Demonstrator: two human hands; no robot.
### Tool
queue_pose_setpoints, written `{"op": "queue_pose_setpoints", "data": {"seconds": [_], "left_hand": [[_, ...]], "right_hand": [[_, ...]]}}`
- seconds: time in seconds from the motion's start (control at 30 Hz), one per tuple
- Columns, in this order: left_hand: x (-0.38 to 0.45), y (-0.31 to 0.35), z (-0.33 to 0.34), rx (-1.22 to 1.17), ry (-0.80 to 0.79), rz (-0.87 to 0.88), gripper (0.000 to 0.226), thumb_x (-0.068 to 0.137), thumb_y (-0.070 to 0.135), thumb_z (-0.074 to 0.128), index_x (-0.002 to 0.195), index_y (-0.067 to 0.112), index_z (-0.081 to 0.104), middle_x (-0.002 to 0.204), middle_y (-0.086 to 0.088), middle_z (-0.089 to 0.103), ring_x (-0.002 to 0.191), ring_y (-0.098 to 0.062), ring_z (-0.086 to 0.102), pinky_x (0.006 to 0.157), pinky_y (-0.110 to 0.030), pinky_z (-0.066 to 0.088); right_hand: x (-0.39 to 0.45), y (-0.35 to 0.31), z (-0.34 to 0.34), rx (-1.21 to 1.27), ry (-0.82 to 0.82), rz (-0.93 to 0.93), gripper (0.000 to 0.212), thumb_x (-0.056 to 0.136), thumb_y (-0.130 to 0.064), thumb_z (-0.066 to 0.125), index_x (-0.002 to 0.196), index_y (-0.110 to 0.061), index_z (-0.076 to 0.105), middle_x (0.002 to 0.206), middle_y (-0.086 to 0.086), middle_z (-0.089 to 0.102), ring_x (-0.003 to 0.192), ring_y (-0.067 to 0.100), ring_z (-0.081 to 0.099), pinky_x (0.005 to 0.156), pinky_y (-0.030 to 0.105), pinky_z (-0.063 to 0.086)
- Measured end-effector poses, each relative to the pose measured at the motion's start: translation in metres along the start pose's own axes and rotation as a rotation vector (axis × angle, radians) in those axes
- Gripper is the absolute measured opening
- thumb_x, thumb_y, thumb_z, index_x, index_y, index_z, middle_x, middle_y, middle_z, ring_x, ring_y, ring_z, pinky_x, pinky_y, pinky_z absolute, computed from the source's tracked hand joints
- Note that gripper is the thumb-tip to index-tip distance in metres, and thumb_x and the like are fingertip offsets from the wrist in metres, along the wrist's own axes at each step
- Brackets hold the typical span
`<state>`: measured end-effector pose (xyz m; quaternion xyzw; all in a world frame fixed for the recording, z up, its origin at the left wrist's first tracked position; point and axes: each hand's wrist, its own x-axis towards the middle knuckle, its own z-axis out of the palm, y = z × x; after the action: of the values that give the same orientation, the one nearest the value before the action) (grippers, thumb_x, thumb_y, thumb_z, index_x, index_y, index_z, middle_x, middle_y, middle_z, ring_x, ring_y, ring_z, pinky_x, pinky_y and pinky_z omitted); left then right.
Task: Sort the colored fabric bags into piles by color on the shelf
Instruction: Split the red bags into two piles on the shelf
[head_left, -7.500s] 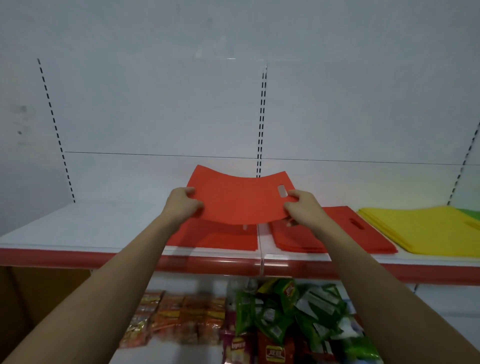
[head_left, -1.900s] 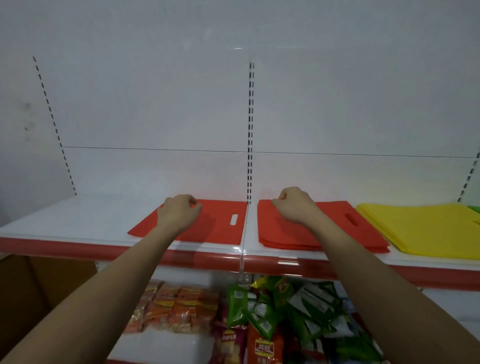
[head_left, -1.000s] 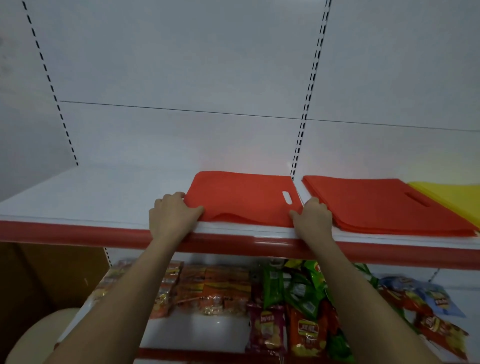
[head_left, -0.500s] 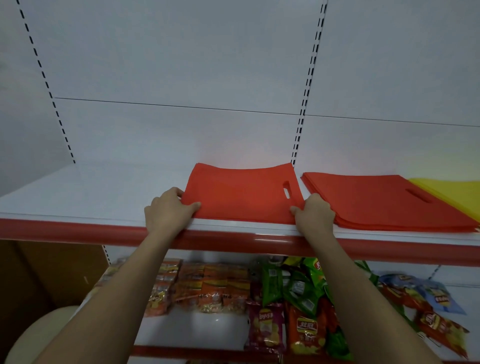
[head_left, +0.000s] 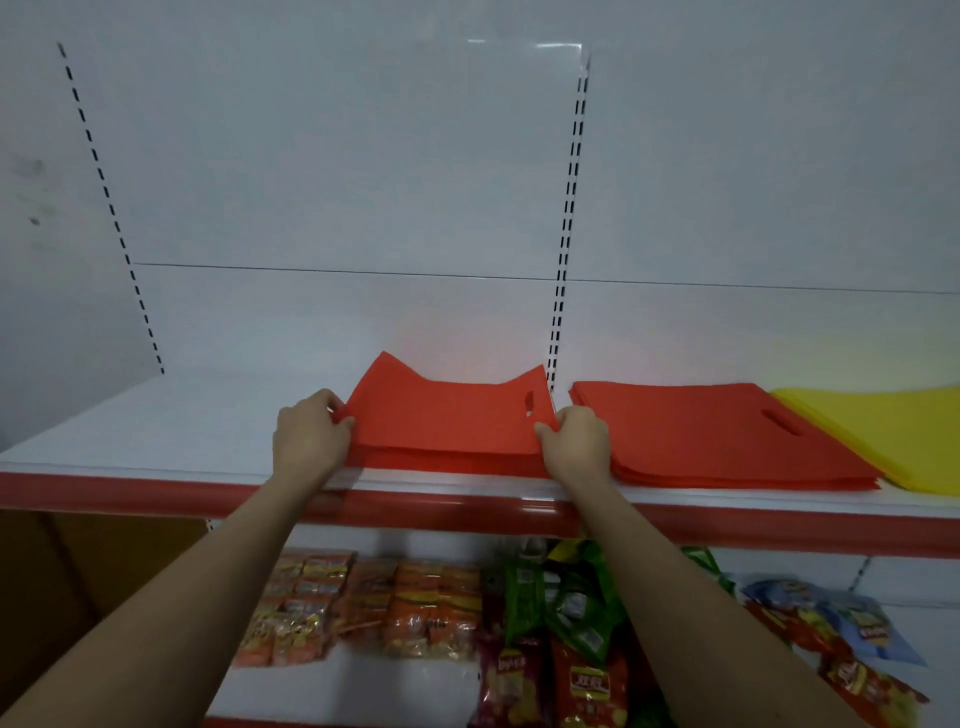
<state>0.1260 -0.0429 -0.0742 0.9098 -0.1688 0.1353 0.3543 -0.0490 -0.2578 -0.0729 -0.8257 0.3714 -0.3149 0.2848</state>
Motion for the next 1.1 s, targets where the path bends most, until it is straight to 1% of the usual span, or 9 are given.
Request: {"op": "queue_pose_setpoints", "data": {"seconds": [0.13, 0.23, 0.33, 0.4, 0.47, 0.57, 0.7, 0.97, 1.1], "left_hand": [[-0.001, 0.026, -0.019, -0.364, -0.079, -0.124, 0.019, 0.092, 0.007, 0.058, 0.110, 0.012, 0.059, 0.100, -0.012, 0.066, 0.090, -0.034, 0.067, 0.087, -0.045, 0.055], [-0.005, 0.044, -0.030, -0.564, -0.110, -0.145, 0.041, 0.092, -0.005, 0.052, 0.125, 0.018, 0.055, 0.105, -0.017, 0.062, 0.089, -0.036, 0.068, 0.086, -0.049, 0.057], [-0.015, 0.069, -0.035, -0.618, -0.128, -0.123, 0.049, 0.090, -0.017, 0.043, 0.131, 0.005, 0.057, 0.113, -0.019, 0.060, 0.089, -0.032, 0.065, 0.079, -0.038, 0.060], [-0.024, 0.091, -0.035, -0.591, -0.126, -0.118, 0.046, 0.089, -0.020, 0.039, 0.126, -0.004, 0.060, 0.120, -0.020, 0.060, 0.092, -0.029, 0.062, 0.079, -0.034, 0.055], [-0.033, 0.110, -0.032, -0.571, -0.114, -0.122, 0.044, 0.089, -0.018, 0.039, 0.126, -0.007, 0.059, 0.123, -0.022, 0.059, 0.089, -0.028, 0.061, 0.080, -0.034, 0.052], [-0.043, 0.136, -0.024, -0.559, -0.111, -0.111, 0.043, 0.090, -0.015, 0.043, 0.129, -0.007, 0.056, 0.120, -0.025, 0.061, 0.074, -0.020, 0.060, 0.077, -0.034, 0.054], [-0.059, 0.175, -0.007, -0.564, -0.123, -0.097, 0.043, 0.090, -0.012, 0.052, 0.133, -0.007, 0.052, 0.106, -0.018, 0.060, 0.069, -0.017, 0.059, 0.058, -0.019, 0.057], [-0.087, 0.239, 0.054, -0.474, -0.220, -0.061, 0.053, 0.085, -0.005, 0.063, 0.138, 0.000, 0.053, 0.118, -0.017, 0.065, 0.093, -0.025, 0.064, 0.076, -0.028, 0.049], [-0.100, 0.261, 0.085, -0.449, -0.289, -0.065, 0.054, 0.084, -0.003, 0.066, 0.136, 0.000, 0.054, 0.116, -0.015, 0.066, 0.098, -0.027, 0.066, 0.086, -0.034, 0.051]], "right_hand": [[0.012, -0.005, -0.016, 0.023, -0.104, -0.033, 0.020, 0.097, -0.015, 0.055, 0.109, -0.002, 0.064, 0.099, 0.013, 0.068, 0.089, 0.032, 0.066, 0.078, 0.036, 0.055], [0.023, -0.004, -0.035, 0.177, -0.197, -0.037, 0.043, 0.096, 0.001, 0.046, 0.136, -0.015, 0.043, 0.107, 0.011, 0.060, 0.077, 0.033, 0.070, 0.045, 0.026, 0.050], [0.032, 0.001, -0.059, 0.292, -0.218, -0.080, 0.043, 0.094, 0.008, 0.036, 0.125, -0.017, 0.052, 0.116, 0.009, 0.058, 0.067, 0.024, 0.065, 0.038, 0.015, 0.044], [0.040, 0.007, -0.077, 0.265, -0.188, -0.120, 0.041, 0.092, 0.008, 0.037, 0.121, -0.010, 0.060, 0.120, 0.004, 0.058, 0.078, 0.025, 0.065, 0.056, 0.015, 0.053], [0.050, 0.016, -0.094, 0.243, -0.168, -0.139, 0.042, 0.089, 0.006, 0.038, 0.122, -0.007, 0.062, 0.124, 0.012, 0.062, 0.083, 0.033, 0.066, 0.080, 0.036, 0.057], [0.060, 0.030, -0.122, 0.272, -0.184, -0.117, 0.042, 0.087, 0.004, 0.039, 0.119, -0.006, 0.064, 0.100, 0.013, 0.067, 0.055, 0.027, 0.061, 0.069, 0.039, 0.057], [0.070, 0.058, -0.157, 0.350, -0.229, -0.071, 0.023, 0.089, -0.001, 0.046, 0.104, -0.008, 0.061, 0.068, 0.006, 0.062, 0.057, 0.026, 0.062, 0.060, 0.039, 0.054], [0.103, 0.131, -0.212, 0.224, -0.200, -0.029, 0.042, 0.082, 0.006, 0.047, 0.122, 0.000, 0.060, 0.063, 0.008, 0.059, 0.047, 0.024, 0.055, 0.055, 0.036, 0.051], [0.113, 0.167, -0.231, 0.109, -0.153, -0.049, 0.039, 0.080, 0.004, 0.052, 0.115, -0.003, 0.067, 0.075, 0.011, 0.065, 0.069, 0.026, 0.057, 0.054, 0.025, 0.040]]}}
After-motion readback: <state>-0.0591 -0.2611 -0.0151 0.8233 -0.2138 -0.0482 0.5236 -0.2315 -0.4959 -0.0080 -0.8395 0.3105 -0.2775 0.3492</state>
